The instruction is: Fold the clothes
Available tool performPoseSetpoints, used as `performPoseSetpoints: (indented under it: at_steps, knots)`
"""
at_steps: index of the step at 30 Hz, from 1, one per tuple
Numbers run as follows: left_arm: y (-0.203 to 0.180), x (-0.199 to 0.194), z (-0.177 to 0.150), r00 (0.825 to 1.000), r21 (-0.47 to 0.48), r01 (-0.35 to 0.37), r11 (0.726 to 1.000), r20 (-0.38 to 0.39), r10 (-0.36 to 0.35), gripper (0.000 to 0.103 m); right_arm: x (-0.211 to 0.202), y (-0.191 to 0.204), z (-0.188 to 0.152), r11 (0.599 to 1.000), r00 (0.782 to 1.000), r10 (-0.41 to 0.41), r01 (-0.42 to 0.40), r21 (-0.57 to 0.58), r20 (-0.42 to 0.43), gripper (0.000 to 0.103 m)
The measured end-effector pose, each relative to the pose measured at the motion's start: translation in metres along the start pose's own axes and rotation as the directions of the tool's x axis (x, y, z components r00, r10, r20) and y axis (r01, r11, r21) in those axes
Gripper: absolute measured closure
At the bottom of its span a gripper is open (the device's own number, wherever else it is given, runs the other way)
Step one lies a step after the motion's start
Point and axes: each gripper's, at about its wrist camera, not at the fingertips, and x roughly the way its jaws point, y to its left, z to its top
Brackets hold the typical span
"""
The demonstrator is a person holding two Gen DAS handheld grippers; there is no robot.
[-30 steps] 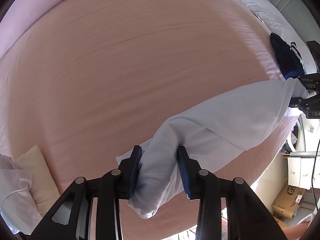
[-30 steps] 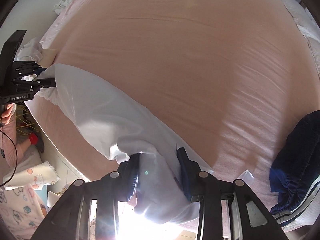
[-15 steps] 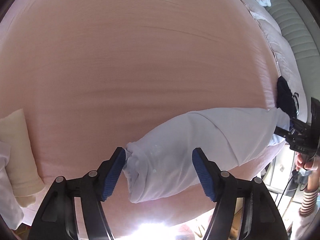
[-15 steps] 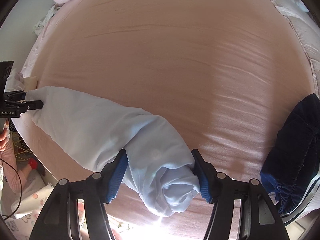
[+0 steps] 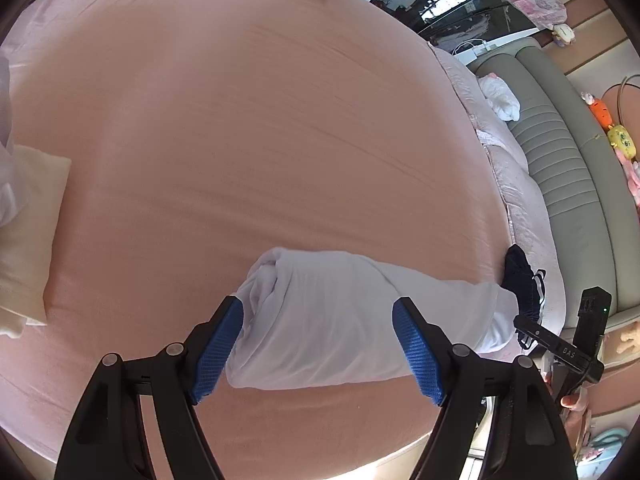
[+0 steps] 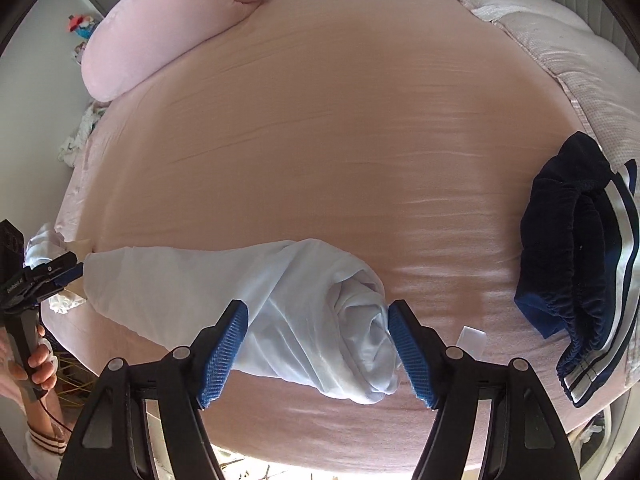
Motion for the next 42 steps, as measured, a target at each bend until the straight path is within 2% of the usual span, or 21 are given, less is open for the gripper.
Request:
performPoseSetpoints:
  at_steps: [2, 4, 6, 9, 13, 16, 19, 20, 22, 26, 28, 30, 33, 34, 37, 39, 40, 42]
  knots:
    - [0.009, -0.001, -0.011, 1.000, -0.019, -0.026, 0.999, 0.003, 0.026, 0.027, 0.001, 0.006, -0.003, 0.999, 0.999, 0.022, -0.023, 0.027, 0.025, 0.031]
    - [-0.019, -0.007, -0.029, 0.999, -0.028, -0.036, 0.999, 0.016, 0.036, 0.027, 0.011, 0.022, -0.002, 0.998, 0.998, 0.023, -0.026, 0.057, 0.050, 0.031]
    - [-0.025, -0.005, -0.034, 0.999, -0.048, -0.021, 0.999, 0.026, 0.023, 0.027, 0.007, 0.041, -0.025, 0.997, 0.996, 0.054, -0.058, 0.060, 0.068, 0.031]
    - [-0.026, -0.005, -0.043, 0.998, -0.093, 0.044, 0.995, 0.040, -0.040, 0.027, -0.006, 0.034, -0.062, 0.987, 0.989, 0.127, -0.133, 0.093, 0.072, 0.030]
    - [-0.016, -0.009, -0.054, 0.989, -0.165, 0.135, 0.977, 0.081, -0.123, 0.027, 0.009, 0.021, -0.070, 0.945, 0.968, 0.239, -0.249, 0.210, 0.075, 0.026]
    - [-0.011, 0.000, -0.057, 0.971, -0.233, 0.235, 0.944, 0.094, -0.219, 0.025, 0.020, 0.004, -0.085, 0.895, 0.949, 0.303, -0.314, 0.315, 0.087, 0.026]
    - [-0.002, 0.010, -0.064, 0.948, -0.308, 0.318, 0.897, 0.101, -0.302, 0.022, 0.031, -0.015, -0.103, 0.809, 0.923, 0.361, -0.379, 0.449, 0.129, 0.024]
    - [0.001, 0.014, -0.066, 0.940, -0.331, 0.340, 0.880, 0.107, -0.324, 0.021, 0.037, -0.023, -0.089, 0.776, 0.916, 0.375, -0.394, 0.492, 0.140, 0.022]
    - [0.003, 0.026, -0.070, 0.926, -0.372, 0.376, 0.848, 0.112, -0.362, 0.020, 0.046, -0.027, -0.092, 0.727, 0.903, 0.397, -0.420, 0.543, 0.167, 0.022]
    - [0.018, 0.036, -0.082, 0.892, -0.454, 0.445, 0.772, 0.146, -0.429, 0.020, 0.061, -0.020, -0.098, 0.663, 0.876, 0.430, -0.471, 0.582, 0.219, 0.022]
    - [0.017, 0.030, -0.085, 0.885, -0.440, 0.463, 0.769, 0.188, -0.426, 0.020, 0.078, -0.008, -0.093, 0.633, 0.872, 0.431, -0.476, 0.611, 0.232, 0.022]
    - [0.011, 0.031, -0.084, 0.879, -0.423, 0.477, 0.770, 0.212, -0.427, 0.019, 0.082, -0.013, -0.098, 0.602, 0.876, 0.412, -0.468, 0.647, 0.250, 0.022]
    - [0.007, 0.037, -0.080, 0.894, -0.434, 0.447, 0.782, 0.192, -0.404, 0.018, 0.084, -0.020, -0.107, 0.540, 0.874, 0.381, -0.476, 0.694, 0.303, 0.022]
    - [0.004, 0.039, -0.079, 0.891, -0.427, 0.453, 0.782, 0.204, -0.405, 0.018, 0.084, -0.022, -0.110, 0.518, 0.871, 0.370, -0.482, 0.707, 0.322, 0.022]
    - [-0.003, 0.044, -0.076, 0.888, -0.412, 0.460, 0.787, 0.225, -0.401, 0.012, 0.085, -0.024, -0.112, 0.481, 0.855, 0.354, -0.514, 0.710, 0.379, 0.010]
    - [-0.009, 0.048, -0.072, 0.890, -0.400, 0.454, 0.796, 0.234, -0.390, 0.007, 0.085, -0.023, -0.109, 0.490, 0.853, 0.337, -0.520, 0.700, 0.398, 0.007]
    - [-0.013, 0.049, -0.071, 0.891, -0.390, 0.452, 0.802, 0.236, -0.387, 0.001, 0.085, -0.021, -0.105, 0.503, 0.859, 0.327, -0.511, 0.697, 0.393, 0.006]
    - [-0.019, 0.050, -0.068, 0.899, -0.377, 0.434, 0.818, 0.240, -0.367, 0.000, 0.087, -0.020, -0.099, 0.525, 0.868, 0.308, -0.497, 0.691, 0.390, 0.004]
